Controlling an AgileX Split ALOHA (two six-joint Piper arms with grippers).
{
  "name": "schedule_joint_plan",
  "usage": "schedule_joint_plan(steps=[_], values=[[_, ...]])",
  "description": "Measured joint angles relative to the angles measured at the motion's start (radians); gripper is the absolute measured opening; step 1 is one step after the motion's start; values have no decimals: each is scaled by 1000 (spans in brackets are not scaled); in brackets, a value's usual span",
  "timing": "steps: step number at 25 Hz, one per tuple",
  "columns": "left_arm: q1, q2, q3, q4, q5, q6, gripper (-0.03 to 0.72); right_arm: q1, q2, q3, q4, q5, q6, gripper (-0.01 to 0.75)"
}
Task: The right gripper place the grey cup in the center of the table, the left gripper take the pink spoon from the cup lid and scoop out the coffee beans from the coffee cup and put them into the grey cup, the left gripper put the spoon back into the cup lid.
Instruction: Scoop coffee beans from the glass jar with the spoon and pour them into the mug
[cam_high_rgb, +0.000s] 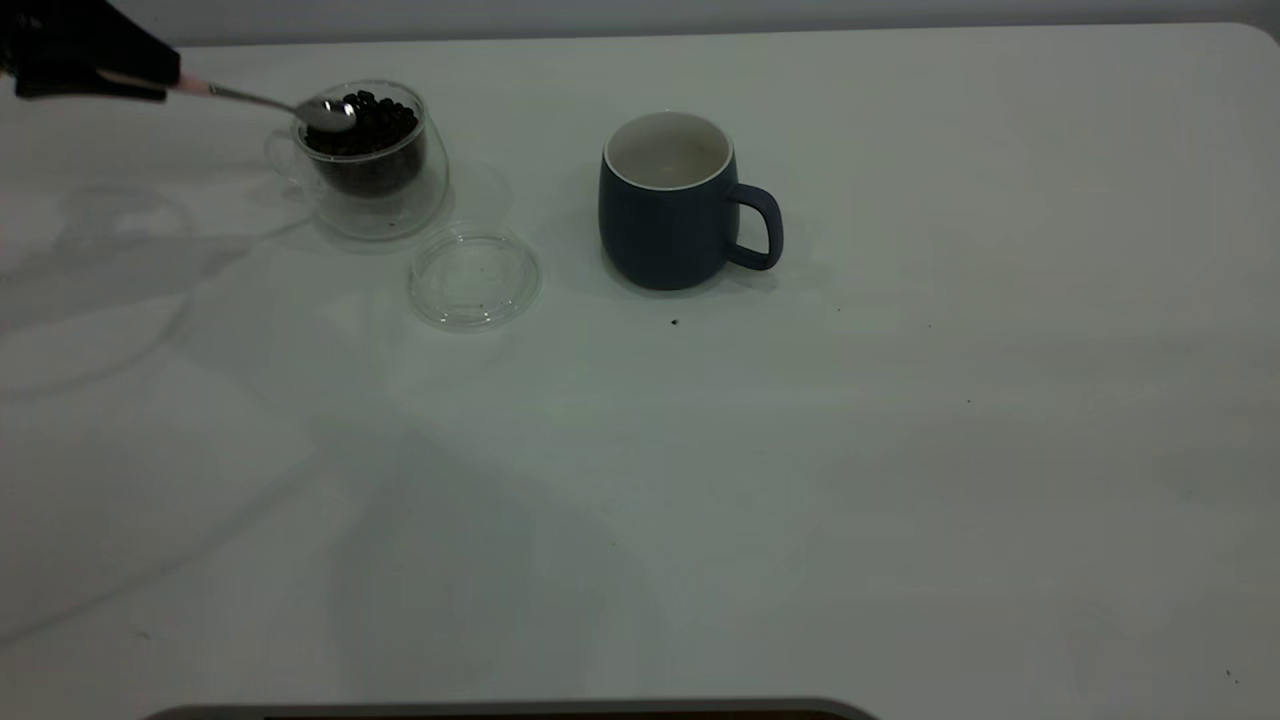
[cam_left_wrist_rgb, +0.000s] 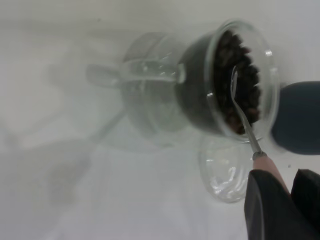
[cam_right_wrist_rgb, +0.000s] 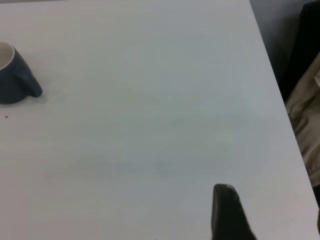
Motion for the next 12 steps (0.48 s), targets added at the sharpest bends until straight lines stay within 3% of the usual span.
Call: schedule_joint_plan(steps=[12], values=[[0,125,-1,-166,39,9,127,0,0,0,0,0,0,457]])
